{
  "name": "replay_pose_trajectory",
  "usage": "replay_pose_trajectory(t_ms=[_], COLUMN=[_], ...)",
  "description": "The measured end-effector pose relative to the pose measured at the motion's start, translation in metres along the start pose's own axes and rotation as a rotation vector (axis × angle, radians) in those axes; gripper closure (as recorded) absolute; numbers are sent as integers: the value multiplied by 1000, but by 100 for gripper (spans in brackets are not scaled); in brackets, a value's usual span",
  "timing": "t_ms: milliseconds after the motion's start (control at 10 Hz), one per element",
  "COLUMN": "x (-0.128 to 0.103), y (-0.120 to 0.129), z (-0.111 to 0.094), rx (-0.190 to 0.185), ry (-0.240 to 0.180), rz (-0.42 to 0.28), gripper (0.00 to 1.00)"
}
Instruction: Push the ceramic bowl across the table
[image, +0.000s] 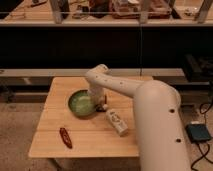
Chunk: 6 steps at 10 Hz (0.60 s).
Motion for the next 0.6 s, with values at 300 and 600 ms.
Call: replay_pose_trajectory(t_ms=[300, 600], x=[-4, -9], y=[30, 48], z=[-4, -8], rx=[-10, -18], ry=[-6, -19], rz=[47, 87], gripper=[100, 100])
